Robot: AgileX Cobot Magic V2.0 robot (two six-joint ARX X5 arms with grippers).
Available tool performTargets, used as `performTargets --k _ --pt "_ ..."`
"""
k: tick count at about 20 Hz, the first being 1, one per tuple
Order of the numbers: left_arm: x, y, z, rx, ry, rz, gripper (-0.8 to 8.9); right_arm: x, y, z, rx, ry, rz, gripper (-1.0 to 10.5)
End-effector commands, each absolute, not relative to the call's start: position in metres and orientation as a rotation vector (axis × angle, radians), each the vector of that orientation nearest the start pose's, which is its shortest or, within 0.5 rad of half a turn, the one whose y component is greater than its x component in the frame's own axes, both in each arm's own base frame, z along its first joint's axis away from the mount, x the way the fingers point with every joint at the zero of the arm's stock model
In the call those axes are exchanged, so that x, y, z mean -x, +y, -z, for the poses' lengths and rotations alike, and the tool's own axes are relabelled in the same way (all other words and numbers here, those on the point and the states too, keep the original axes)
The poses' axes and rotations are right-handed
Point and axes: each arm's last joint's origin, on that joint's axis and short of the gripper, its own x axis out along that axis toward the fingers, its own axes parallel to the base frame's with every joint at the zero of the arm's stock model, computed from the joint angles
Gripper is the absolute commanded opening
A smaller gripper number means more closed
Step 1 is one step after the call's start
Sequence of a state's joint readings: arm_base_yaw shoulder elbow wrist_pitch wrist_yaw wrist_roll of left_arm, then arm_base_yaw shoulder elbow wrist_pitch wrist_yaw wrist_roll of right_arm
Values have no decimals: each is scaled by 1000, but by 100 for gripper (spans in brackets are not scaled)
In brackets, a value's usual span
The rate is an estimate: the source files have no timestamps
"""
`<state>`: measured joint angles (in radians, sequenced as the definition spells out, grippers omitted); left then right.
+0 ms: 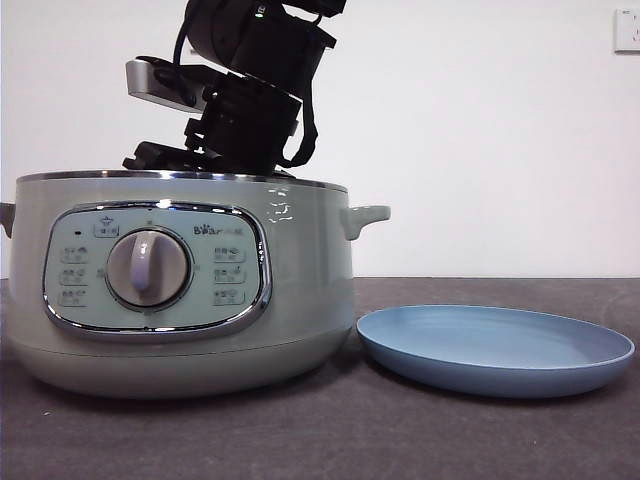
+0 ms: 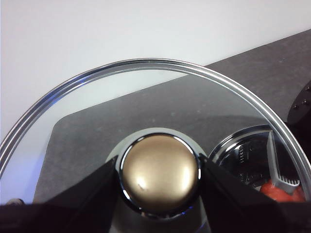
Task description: Take the pumpkin out from the steamer,put the pumpkin in the blue plate,close the lid
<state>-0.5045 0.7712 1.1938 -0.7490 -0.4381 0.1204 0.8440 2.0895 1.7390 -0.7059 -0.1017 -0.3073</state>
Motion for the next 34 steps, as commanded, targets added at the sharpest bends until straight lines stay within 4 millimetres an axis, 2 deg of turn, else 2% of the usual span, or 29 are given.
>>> performTargets --k 1,4,6,12,15,18,20,25,29,34 --pt "-107 -45 -419 -254 234 77 -9 -295 338 -224 652 882 -1015 -11" --pt "-107 -45 -419 -253 233 77 -9 -285 326 -258 621 844 -1003 -11" --pt "-107 -45 -419 -252 230 77 -9 -278 308 -289 605 820 -991 -11" --pt "-109 -46 -423 -232 192 79 -9 -252 217 -367 523 888 -860 -11" --pt "-109 -46 -423 -232 192 80 -9 -239 182 -377 491 953 -798 -12" --pt "-109 -46 -423 -232 192 82 -9 -224 158 -368 464 997 -753 -12" --pt "-109 -47 -423 -231 192 84 -9 -215 146 -354 422 987 -719 -12" --pt "-109 -48 -423 -217 189 129 -9 -205 128 -295 313 954 -634 -12" --pt "-109 -49 -423 -196 191 157 -9 -217 129 -254 271 958 -600 -11" --pt "-109 -49 -423 -189 196 181 -9 -246 132 -226 270 984 -532 -11"
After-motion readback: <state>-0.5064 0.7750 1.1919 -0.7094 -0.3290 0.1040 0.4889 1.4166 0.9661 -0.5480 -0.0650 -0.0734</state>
